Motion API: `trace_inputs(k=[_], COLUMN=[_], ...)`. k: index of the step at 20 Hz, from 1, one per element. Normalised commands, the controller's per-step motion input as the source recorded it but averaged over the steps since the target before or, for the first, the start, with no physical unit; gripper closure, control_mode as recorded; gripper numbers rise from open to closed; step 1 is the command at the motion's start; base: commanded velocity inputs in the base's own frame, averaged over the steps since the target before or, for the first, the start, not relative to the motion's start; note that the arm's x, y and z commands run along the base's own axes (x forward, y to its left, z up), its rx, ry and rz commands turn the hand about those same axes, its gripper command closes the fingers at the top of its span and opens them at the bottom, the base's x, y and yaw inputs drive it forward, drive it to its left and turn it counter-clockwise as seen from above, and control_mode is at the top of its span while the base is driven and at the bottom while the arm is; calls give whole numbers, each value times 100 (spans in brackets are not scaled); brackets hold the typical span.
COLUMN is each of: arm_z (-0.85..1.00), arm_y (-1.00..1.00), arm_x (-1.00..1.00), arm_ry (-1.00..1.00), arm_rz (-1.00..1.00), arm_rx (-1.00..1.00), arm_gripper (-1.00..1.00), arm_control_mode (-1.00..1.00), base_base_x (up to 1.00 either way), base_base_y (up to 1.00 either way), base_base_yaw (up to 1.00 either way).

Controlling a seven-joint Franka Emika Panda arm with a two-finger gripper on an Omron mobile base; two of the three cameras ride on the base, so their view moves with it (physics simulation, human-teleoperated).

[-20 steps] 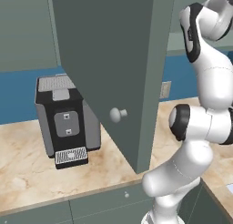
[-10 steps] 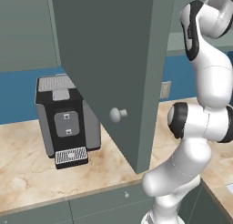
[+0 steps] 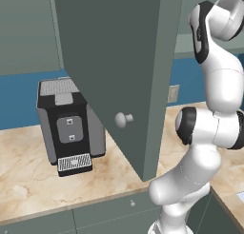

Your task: Open the cabinet directly in front. Then move the beer and the cup to the dining counter with the candle on it.

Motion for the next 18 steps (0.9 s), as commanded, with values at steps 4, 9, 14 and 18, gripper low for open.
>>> trace_inputs(k=[4, 9, 14, 18], arm_z=[-20, 9, 43, 5], arm_y=[0, 0, -1, 0], arm_x=[0, -2, -19, 0], arm_ry=[0, -4, -35, -9], arm_rz=[0, 0, 0, 0], arm_rx=[0, 0, 0, 0], arm_gripper=[-100, -100, -100, -100], arm_control_mode=[-100, -100, -100, -100], base_base_x=[0, 0, 0, 0], base_base_y=[0, 0, 0, 0], base_base_yaw=[0, 0, 0, 0])
